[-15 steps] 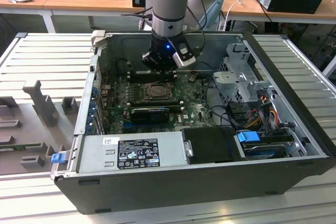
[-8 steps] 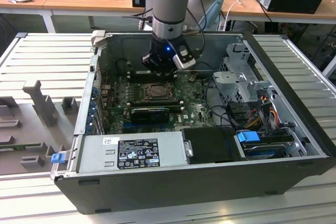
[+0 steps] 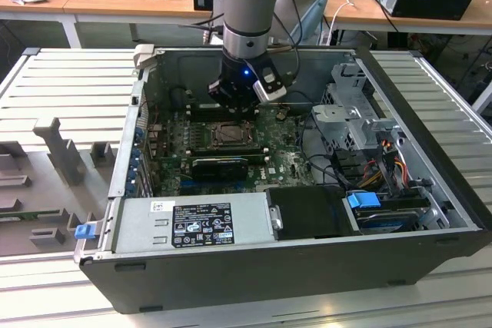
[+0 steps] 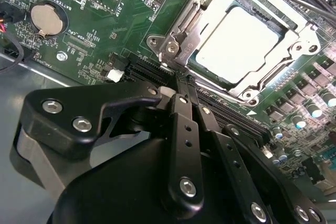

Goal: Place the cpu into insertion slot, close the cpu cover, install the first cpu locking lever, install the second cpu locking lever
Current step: 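Install the first cpu locking lever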

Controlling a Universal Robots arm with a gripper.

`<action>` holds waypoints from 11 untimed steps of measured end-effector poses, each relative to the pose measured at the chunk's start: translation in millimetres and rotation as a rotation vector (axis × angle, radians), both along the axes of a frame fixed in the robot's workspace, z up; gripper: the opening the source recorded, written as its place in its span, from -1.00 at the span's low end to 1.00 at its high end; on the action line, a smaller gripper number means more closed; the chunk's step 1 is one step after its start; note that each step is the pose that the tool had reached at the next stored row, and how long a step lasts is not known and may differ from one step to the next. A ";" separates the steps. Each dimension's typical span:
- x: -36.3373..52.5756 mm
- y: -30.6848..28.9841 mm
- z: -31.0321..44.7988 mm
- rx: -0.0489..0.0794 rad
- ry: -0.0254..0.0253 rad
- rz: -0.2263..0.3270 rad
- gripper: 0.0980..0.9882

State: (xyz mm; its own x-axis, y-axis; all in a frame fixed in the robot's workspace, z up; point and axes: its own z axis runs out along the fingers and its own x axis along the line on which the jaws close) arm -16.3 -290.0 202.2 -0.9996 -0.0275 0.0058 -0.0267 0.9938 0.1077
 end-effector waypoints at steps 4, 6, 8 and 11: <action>-0.1 -0.1 -0.1 -0.004 0.0000 0.000 -0.98; 0.0 0.0 -0.2 -0.004 -0.0002 0.000 -0.98; 0.2 0.4 -1.0 -0.003 -0.0010 0.000 -0.98; 0.0 0.0 -0.7 -0.004 -0.0001 0.000 -0.98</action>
State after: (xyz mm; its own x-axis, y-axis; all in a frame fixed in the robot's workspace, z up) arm -16.3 -290.0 201.5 -0.9996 -0.0274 0.0058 -0.0267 0.9943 0.1035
